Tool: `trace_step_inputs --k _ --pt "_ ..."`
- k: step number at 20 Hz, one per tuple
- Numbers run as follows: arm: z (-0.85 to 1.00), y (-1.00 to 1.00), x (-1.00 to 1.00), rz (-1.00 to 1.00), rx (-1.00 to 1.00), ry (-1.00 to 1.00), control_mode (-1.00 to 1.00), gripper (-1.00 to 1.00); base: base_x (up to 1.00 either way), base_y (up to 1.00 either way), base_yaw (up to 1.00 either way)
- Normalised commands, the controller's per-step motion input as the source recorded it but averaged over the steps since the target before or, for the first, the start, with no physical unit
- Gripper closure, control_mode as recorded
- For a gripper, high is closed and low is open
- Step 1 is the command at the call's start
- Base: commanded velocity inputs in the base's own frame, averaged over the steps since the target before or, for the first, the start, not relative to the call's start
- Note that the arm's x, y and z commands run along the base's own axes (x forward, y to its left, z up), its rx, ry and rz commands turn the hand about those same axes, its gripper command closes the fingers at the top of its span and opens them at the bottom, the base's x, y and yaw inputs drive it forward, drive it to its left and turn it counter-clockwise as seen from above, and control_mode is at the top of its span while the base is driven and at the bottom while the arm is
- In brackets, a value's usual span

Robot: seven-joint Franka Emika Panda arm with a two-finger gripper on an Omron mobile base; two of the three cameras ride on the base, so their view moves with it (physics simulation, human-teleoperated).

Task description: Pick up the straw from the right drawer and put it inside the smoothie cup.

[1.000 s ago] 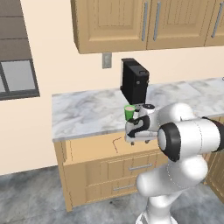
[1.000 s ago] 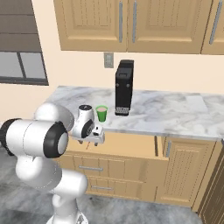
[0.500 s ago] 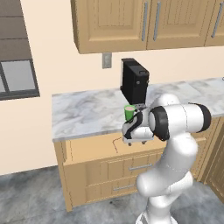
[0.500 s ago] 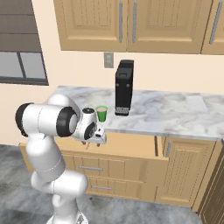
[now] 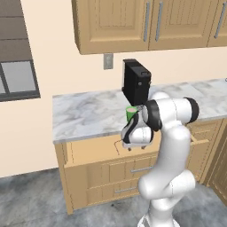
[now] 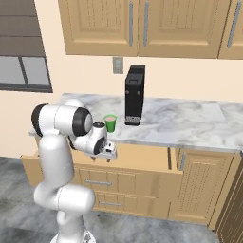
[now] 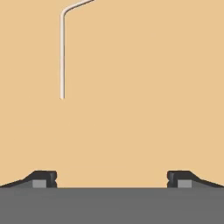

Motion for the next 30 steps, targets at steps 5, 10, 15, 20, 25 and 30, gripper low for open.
trace_step_inputs --k 5,10,15,20,25,30 --pt "-0.32 0.00 0.19 0.00 0.00 0.07 -1.00 -1.00 0.00 0.00 0.00" --pt "-0.33 -0.01 -0.03 0.00 0.00 0.15 -1.00 -1.00 0.00 0.00 0.00" --pt "-0.36 -0.17 -0.75 0.00 -0.01 0.17 -1.00 -1.00 0.00 0.00 0.00" --pt "-0.17 -0.36 -1.00 0.01 0.00 0.06 -1.00 -1.00 0.00 0.00 0.00" --pt "0.00 -0.29 -1.00 0.08 0.00 0.00 -1.00 -1.00 0.00 0.00 0.00" --pt "0.26 -0.04 -1.00 0.14 0.00 -0.03 -1.00 -1.00 0.00 0.00 0.00"
